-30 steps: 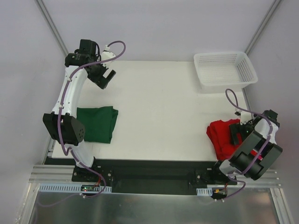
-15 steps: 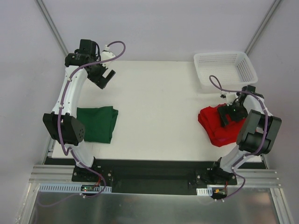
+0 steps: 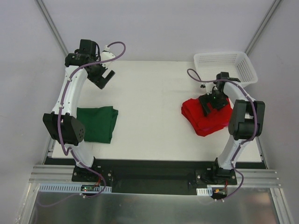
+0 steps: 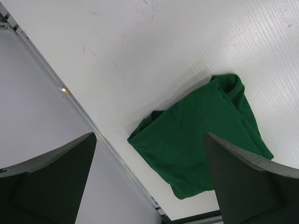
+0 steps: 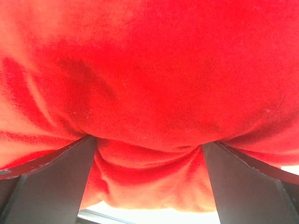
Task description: Fold and stack the t-shirts
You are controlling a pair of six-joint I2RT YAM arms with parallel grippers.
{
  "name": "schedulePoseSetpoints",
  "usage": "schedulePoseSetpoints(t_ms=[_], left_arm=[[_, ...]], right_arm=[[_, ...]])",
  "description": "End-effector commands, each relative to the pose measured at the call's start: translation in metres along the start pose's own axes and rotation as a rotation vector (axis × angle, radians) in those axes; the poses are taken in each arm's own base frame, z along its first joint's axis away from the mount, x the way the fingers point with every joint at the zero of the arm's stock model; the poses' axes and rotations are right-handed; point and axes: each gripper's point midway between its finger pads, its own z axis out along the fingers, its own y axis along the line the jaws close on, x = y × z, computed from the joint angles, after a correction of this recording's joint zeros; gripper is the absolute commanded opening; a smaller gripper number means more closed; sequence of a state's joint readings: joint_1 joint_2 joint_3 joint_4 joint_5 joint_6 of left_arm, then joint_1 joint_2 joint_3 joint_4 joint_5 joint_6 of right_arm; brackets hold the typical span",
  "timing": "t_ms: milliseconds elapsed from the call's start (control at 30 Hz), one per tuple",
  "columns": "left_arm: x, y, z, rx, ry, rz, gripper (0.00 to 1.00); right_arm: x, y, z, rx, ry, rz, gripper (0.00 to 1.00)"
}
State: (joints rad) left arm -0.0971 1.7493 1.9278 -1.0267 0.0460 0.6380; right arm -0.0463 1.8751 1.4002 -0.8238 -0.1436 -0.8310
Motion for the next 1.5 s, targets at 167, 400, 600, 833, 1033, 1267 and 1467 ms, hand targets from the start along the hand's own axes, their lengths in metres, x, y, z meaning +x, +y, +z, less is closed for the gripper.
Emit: schedulePoseSetpoints(t_ms=[167, 400, 600, 833, 1033, 1267, 1467], left_arm=[[0.002, 0.003, -0.004, -0.016, 0.000, 0.004, 0.99], [0.003, 0.003, -0.002, -0.016, 0.005, 0.002, 0.99], [0.001, 0.004, -0.001, -0.016, 0.004, 0.004, 0.99], [0.001, 0.004, -0.003, -0.018, 0.001, 0.002, 0.99], [0.000, 0.007, -0.005, -0.032, -0.002, 0.006, 0.99], [-0.001, 0.009, -0.006, -0.038, -0.003, 0.013, 0.99], [-0.005, 0.009, -0.004, -0.031, -0.012, 0.009, 0.99]], right_arm=[[-0.033, 0.052, 0.022, -0.150, 0.064, 0.006, 1.00], [-0.044, 0.077, 0.039, -0.196, 0.117, 0.027, 1.00], [-0.060, 0.084, 0.034, -0.124, 0.089, -0.062, 1.00], [-0.097, 0.107, 0.019, -0.180, 0.041, -0.086, 1.00], [-0.115, 0.147, 0.022, -0.245, 0.048, -0.133, 1.00], [-0.115, 0.185, 0.028, -0.303, 0.092, -0.152, 1.00], [-0.099, 0.214, 0.041, -0.295, 0.148, -0.295, 1.00]])
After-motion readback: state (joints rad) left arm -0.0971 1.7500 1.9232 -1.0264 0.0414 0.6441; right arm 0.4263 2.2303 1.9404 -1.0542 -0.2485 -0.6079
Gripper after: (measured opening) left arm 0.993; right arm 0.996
